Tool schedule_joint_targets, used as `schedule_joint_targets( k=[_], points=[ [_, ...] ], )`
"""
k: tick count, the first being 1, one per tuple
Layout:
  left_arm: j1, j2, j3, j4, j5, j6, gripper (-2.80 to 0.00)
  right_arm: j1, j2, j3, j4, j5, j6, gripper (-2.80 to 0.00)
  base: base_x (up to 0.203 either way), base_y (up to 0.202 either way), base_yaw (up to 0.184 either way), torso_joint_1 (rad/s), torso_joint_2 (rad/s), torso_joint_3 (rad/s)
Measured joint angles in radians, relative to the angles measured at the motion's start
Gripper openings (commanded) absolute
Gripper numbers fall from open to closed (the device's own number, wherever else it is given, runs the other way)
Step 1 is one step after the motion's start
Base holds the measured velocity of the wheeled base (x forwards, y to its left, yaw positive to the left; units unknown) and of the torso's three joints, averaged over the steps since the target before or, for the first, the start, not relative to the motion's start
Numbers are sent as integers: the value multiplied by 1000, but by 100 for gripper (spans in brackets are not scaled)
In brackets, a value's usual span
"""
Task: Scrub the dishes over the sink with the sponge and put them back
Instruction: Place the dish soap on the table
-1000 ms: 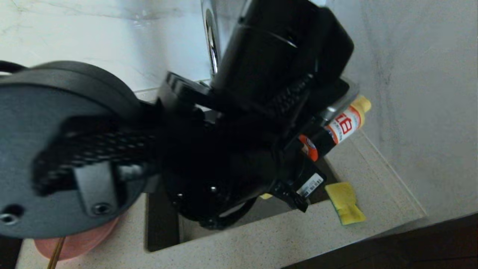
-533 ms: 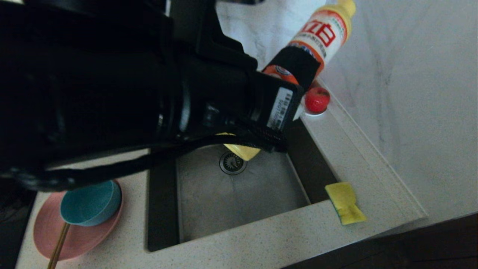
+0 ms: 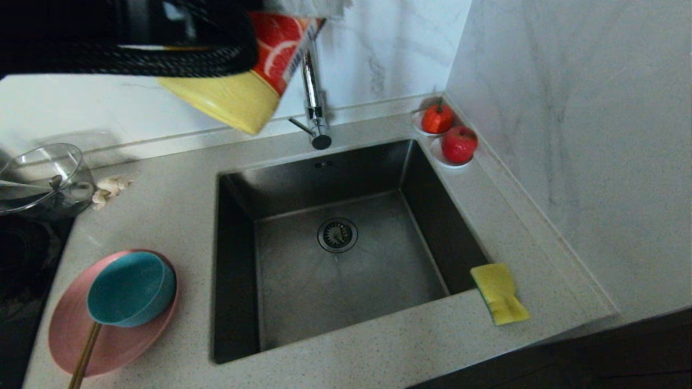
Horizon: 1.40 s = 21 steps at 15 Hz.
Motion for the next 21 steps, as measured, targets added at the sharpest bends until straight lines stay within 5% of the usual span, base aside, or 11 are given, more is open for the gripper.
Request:
schedule_joint_targets(
  k=[6,15,21],
  points=[
    [205,-140,83,-137,-6,-41,-280,0,0,0,0,0,0,-280,0,0,0,0,0,0],
    [617,-239,106,-295,-21,-33,-280,0,0,1,0,0,0,-280,0,0,0,0,0,0],
    [900,-253,256,-484,-67,-40,-280,0,0,0,0,-1,0,-280,0,0,0,0,0,0]
  ],
)
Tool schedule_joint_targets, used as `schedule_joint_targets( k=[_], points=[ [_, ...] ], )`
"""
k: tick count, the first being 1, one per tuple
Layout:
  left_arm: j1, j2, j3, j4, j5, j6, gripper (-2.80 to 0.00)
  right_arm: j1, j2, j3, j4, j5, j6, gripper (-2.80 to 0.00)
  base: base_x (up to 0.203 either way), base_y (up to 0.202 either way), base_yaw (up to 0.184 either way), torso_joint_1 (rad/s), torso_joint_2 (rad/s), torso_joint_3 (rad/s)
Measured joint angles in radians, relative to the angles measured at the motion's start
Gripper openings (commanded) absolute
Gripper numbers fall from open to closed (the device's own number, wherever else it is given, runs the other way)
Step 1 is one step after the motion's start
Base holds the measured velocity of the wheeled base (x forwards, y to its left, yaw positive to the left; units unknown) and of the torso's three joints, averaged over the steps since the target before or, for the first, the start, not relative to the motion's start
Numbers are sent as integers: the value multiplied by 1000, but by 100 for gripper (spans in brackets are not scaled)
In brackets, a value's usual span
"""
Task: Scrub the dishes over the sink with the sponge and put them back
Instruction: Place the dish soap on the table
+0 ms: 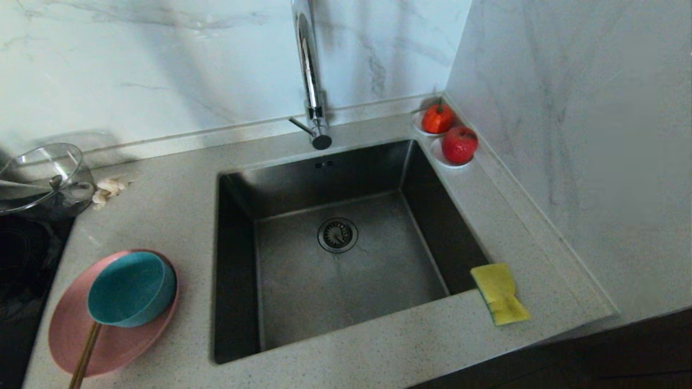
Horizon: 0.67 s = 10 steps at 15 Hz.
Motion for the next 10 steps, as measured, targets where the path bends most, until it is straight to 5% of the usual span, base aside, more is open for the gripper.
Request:
schedule_joint_targets(
  k=[10],
  points=[
    [260,72,283,-295,4,-58,-280,0,0,0,0,1,0,-280,0,0,0,0,0,0]
  ],
)
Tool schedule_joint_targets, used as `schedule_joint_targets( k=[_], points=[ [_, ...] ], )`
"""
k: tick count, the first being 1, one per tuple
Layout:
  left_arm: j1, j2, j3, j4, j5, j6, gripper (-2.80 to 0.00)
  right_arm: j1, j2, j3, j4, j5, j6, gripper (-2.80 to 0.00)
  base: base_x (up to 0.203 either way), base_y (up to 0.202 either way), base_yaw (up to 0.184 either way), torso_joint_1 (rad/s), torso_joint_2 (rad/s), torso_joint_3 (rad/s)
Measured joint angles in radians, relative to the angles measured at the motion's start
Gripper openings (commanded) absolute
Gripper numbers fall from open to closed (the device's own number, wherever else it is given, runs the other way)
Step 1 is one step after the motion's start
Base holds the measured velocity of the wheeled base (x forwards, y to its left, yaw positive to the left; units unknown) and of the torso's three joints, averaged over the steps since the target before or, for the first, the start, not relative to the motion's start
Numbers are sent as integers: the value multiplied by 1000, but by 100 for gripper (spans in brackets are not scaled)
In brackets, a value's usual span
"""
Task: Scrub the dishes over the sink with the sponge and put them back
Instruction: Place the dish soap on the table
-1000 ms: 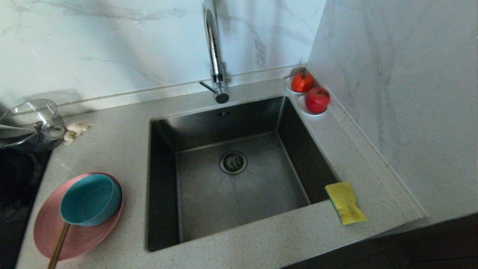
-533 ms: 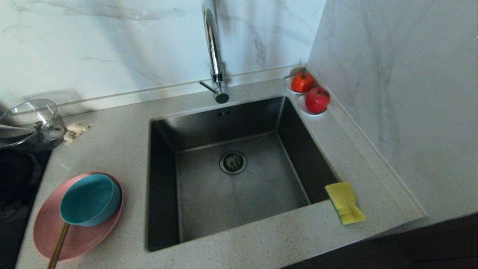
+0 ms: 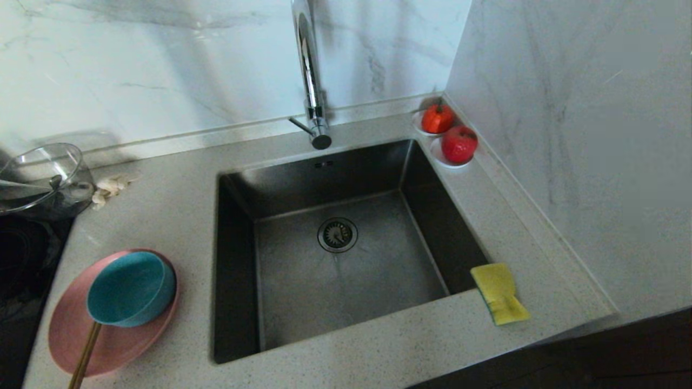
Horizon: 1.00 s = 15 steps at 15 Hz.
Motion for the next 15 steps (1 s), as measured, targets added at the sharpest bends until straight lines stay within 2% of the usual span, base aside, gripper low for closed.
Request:
schedule_joint_targets(
  k=[3,6,12,15],
  points=[
    [9,62,77,-134,1,-11,-280,0,0,0,0,0,0,-280,0,0,0,0,0,0],
    [10,138,106,-228,3,-10,-280,0,0,0,0,-1,0,-280,0,0,0,0,0,0],
    [22,276,112,-236,-3,-14,-280,0,0,0,0,0,0,-280,0,0,0,0,0,0],
    [35,340,77,-236,-8,-13,-280,0,0,0,0,0,0,-280,0,0,0,0,0,0]
  ],
)
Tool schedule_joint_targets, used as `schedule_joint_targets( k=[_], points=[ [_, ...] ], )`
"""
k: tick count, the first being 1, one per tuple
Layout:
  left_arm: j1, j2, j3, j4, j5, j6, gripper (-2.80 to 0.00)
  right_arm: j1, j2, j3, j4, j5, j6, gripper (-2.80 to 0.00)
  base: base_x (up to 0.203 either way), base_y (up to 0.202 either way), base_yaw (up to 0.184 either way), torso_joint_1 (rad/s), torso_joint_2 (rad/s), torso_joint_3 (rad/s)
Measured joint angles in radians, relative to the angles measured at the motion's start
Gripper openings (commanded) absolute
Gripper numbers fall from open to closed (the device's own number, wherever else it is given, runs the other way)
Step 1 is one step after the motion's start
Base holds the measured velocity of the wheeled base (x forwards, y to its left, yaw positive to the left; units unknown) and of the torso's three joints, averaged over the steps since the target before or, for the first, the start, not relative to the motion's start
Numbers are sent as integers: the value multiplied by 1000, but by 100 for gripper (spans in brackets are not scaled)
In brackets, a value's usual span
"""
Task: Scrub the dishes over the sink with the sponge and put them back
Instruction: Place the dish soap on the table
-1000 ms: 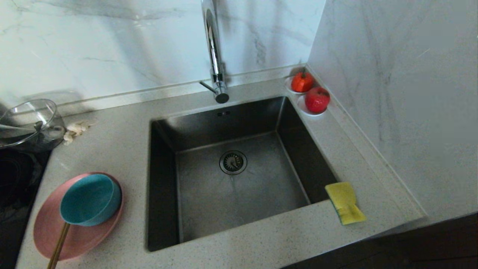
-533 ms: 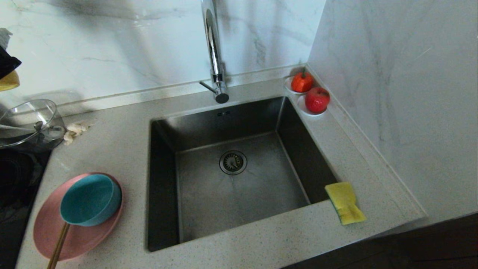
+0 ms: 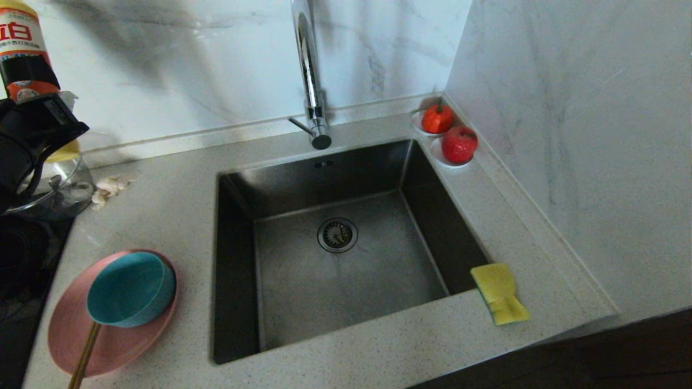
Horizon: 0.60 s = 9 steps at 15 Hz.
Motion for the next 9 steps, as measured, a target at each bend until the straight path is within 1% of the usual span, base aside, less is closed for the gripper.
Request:
schedule_joint_targets(
  k=[3,6,9],
  points=[
    [19,52,-34,5,-5,1,-280,0,0,0,0,0,-1,-280,0,0,0,0,0,0],
    [45,92,-49,10,-34,0,-280,0,0,0,0,0,0,-280,0,0,0,0,0,0],
    [57,130,-62,2,-35,2,-280,0,0,1,0,0,0,-280,0,0,0,0,0,0]
  ],
)
